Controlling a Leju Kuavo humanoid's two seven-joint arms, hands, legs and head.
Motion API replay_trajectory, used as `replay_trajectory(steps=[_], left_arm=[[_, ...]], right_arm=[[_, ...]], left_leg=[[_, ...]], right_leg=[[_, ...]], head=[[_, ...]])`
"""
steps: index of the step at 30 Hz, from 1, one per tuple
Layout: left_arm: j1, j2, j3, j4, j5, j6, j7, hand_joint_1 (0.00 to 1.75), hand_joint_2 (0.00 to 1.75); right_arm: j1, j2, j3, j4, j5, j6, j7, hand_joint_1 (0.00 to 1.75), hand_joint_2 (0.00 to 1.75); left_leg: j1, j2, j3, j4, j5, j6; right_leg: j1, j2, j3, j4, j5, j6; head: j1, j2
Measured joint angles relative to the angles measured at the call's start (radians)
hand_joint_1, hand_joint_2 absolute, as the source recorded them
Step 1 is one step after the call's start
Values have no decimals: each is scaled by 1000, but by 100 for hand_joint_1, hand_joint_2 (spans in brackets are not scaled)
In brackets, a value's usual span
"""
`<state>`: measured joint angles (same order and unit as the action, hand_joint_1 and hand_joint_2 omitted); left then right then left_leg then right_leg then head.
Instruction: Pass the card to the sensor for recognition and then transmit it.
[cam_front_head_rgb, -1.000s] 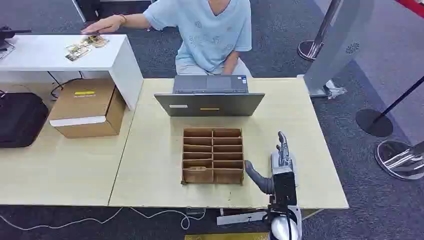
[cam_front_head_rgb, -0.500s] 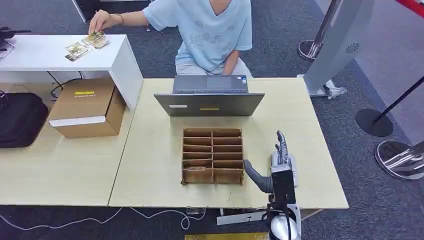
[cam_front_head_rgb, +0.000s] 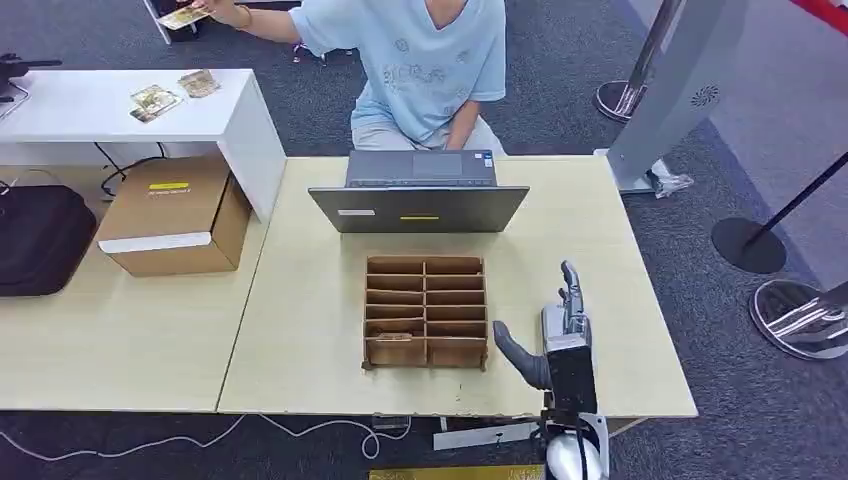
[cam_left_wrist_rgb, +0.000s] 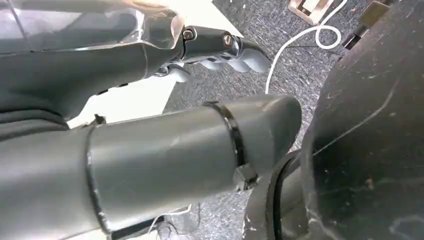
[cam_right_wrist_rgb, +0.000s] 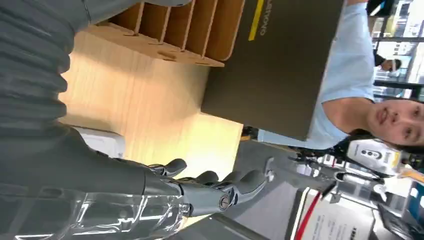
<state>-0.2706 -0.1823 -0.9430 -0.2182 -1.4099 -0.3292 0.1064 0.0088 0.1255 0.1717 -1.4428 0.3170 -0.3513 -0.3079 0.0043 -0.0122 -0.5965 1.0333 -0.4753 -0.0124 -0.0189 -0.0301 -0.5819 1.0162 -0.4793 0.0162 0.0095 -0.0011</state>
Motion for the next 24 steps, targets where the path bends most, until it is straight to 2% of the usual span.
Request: replay_trajectory(steps=[6, 10, 15, 19, 24], left_arm=[[8, 9, 20, 0, 24, 15, -3, 0, 0], [23, 21, 52, 0, 87, 21, -6, 0, 0], [47, 43, 110, 0, 136, 59, -20, 0, 0], [51, 48, 127, 0, 132, 60, -24, 0, 0], [50, 49, 135, 0, 124, 51, -37, 0, 0]], right_arm=[[-67, -13, 0, -6, 14, 11, -8, 0, 175], [-141, -27, 11, 2, 29, 18, -8, 0, 175], [-237, -51, 54, 4, 194, -4, 42, 0, 175], [-326, -61, 112, 16, 344, -16, 83, 0, 175], [-471, -61, 171, 96, 441, -18, 132, 0, 175]], left_leg=[[0, 0, 0, 0, 0, 0], [0, 0, 1, 0, 0, 0], [0, 0, 1, 0, 0, 0], [0, 1, 1, 0, 0, 0], [0, 1, 2, 0, 1, -1]], right_leg=[[0, 0, 0, 0, 0, 0], [0, 0, 0, 0, 1, 0], [0, 1, 0, 1, 1, 0], [0, 1, 0, 1, 1, 0], [0, 1, 1, 1, 2, -1]], head=[[0, 0], [0, 0], [0, 0], [0, 0], [0, 0]])
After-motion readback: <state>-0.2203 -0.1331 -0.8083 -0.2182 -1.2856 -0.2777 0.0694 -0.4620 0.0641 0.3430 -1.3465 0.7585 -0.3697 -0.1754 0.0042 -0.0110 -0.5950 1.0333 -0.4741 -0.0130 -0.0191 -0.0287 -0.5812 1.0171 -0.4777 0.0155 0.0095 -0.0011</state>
